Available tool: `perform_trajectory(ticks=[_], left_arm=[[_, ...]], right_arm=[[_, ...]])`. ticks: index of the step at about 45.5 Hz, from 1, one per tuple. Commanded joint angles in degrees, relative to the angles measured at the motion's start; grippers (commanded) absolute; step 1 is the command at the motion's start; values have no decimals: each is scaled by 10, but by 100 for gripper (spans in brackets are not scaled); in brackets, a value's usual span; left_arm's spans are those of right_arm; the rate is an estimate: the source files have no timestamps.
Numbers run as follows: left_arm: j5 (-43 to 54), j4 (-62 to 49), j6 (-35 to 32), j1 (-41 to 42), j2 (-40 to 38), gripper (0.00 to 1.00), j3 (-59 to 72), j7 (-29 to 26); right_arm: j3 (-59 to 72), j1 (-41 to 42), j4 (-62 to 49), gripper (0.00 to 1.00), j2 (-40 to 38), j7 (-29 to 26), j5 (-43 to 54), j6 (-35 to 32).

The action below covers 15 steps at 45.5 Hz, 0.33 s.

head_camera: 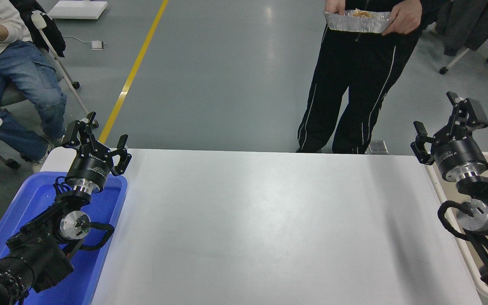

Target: Dispose of the paper cup in the dustbin

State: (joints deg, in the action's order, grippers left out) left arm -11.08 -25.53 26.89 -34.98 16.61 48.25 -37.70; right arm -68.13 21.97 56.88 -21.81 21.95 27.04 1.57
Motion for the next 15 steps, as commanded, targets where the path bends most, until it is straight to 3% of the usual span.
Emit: perform_trajectory(ticks=[1,15], left_arm=[[0,0,0,0,0,100,0,0],[0,0,0,0,0,100,0,0]], right_arm=[[-3,-18,-35,99,37,27,5,-4],[0,-18,-38,99,44,34,5,-5]])
